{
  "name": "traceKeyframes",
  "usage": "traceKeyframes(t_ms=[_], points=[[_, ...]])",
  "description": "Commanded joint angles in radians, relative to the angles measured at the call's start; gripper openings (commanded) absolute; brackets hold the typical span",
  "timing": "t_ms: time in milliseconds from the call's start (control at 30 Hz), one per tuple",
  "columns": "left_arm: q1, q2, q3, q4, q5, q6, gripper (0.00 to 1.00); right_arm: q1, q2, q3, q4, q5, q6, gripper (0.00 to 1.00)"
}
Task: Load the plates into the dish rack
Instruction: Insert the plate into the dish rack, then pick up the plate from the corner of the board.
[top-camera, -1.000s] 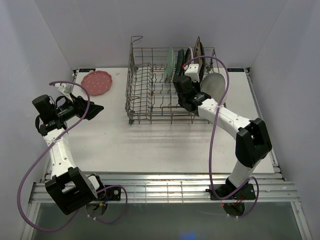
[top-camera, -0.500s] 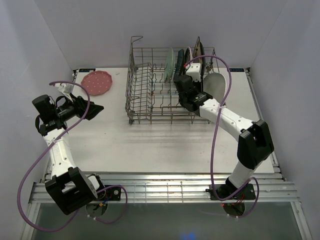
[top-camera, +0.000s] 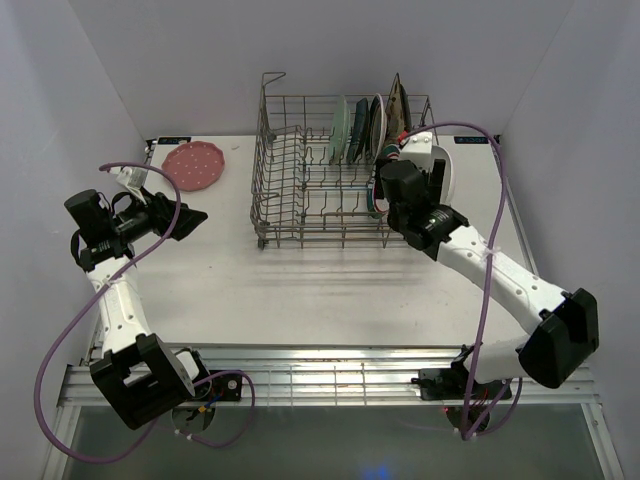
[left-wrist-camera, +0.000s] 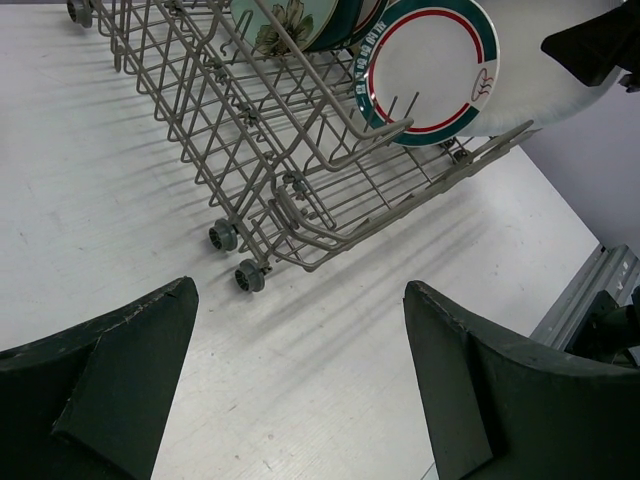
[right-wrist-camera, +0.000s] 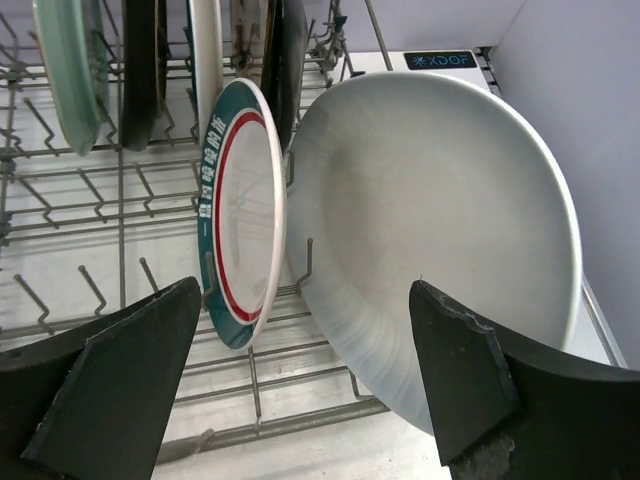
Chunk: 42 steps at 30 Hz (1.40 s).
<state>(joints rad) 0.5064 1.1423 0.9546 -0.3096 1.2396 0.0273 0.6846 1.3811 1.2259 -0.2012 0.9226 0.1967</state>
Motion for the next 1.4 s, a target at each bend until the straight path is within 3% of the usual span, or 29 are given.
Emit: traceKeyframes(t_ms=[0, 533, 800, 1367], points=[[-0.003, 0.008, -0.002, 0.010, 0.001, 0.020, 0.94, 0.006, -0.092, -0.048, 0.080, -0.074, -0.002, 0.90], [-0.003, 0.073, 0.016, 0.030, -0.107, 0.045, 0.98, 0.006, -0.491, -0.445, 0.296, -0.474, 0.086, 0.90], [-0.002, 0.143, 0.029, 0.099, -0.180, 0.095, 0.98, 0.006, -0.576, -0.543, 0.332, -0.619, 0.118, 0.90], [-0.020, 0.509, 0.280, 0.198, -0.288, 0.499, 0.98, 0.006, -0.642, -0.586, 0.344, -0.740, 0.129, 0.90]])
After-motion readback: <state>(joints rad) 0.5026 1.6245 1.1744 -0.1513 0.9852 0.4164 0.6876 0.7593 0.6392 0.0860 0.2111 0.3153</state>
